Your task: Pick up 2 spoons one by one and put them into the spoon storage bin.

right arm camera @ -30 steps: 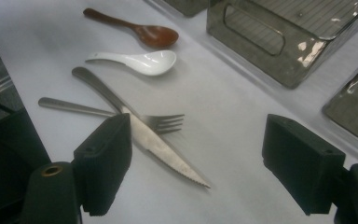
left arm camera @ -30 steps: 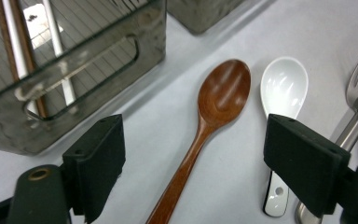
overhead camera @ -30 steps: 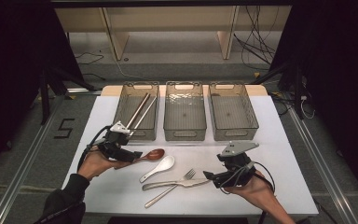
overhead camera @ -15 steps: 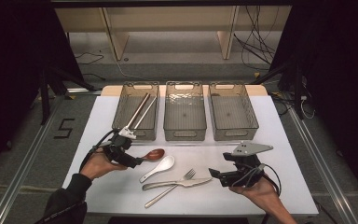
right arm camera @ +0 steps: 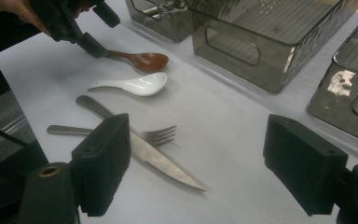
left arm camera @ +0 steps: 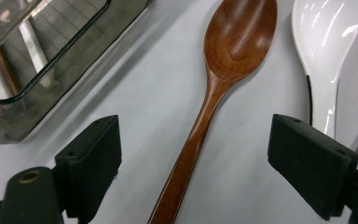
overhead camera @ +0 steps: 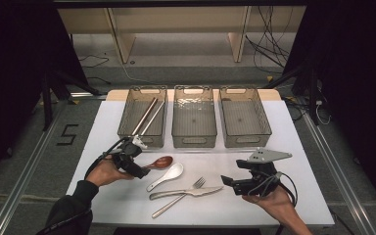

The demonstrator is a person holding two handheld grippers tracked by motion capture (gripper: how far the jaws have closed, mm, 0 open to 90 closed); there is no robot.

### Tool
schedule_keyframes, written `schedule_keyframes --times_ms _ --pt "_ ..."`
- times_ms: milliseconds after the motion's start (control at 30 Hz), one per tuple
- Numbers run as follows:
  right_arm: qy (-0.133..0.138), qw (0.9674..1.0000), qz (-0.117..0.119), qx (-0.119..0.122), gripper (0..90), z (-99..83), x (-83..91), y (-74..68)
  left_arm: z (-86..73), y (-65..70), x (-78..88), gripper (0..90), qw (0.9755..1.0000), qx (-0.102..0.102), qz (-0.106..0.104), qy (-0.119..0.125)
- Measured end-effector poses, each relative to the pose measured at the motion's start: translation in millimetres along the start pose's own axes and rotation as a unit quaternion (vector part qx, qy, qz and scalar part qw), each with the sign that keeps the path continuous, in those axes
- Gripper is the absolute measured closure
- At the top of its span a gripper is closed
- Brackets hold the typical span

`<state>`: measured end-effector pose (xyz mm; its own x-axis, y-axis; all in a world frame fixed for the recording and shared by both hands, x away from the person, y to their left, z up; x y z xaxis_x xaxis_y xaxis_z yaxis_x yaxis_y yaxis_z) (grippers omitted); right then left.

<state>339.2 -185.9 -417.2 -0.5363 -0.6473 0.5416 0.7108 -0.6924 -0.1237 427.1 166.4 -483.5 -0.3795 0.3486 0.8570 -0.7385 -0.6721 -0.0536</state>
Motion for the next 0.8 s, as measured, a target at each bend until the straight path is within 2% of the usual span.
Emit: schedule_keyframes --times_ms 200,433,567,633,800 --pt "-0.002 1.0 0.0 0.002 24.1 -0.1 -0.3 0.0 -2.7 -4.9 -2.2 20.6 0.9999 0.005 -0.004 -0.009" --pt "-0.004 1.0 -0.001 0.005 24.1 -0.3 -0.9 0.0 -2.4 -3.2 -3.9 34.6 0.9992 -0.023 -0.007 -0.031" --pt "-0.005 0.9999 -0.002 0.009 24.3 0.5 -1.8 -2.1 -0.3 -2.3 -4.9 40.8 0.9993 -0.021 -0.015 -0.028" --pt "-0.006 0.9999 -0.001 0.01 24.5 0.8 -1.7 -3.0 0.0 -3.2 -5.3 44.4 0.9991 -0.026 -0.015 -0.031" --pt "-0.008 0.9999 -0.002 0.013 24.6 0.5 -2.5 -3.7 0.2 -3.5 -9.9 47.4 0.9985 -0.028 -0.027 -0.038"
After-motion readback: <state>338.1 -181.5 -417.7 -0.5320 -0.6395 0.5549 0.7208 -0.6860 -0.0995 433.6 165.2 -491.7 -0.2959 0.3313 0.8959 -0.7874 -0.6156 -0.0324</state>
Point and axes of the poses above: each handheld gripper's, and its own axes: x roughly backward along the jaws, z roughly out of its top, y roughly to its right, the point moved 4 cm from there along -x, roughly forward along the jaws, and after that the axes turned 4 degrees about y, right-handed, at the moved point
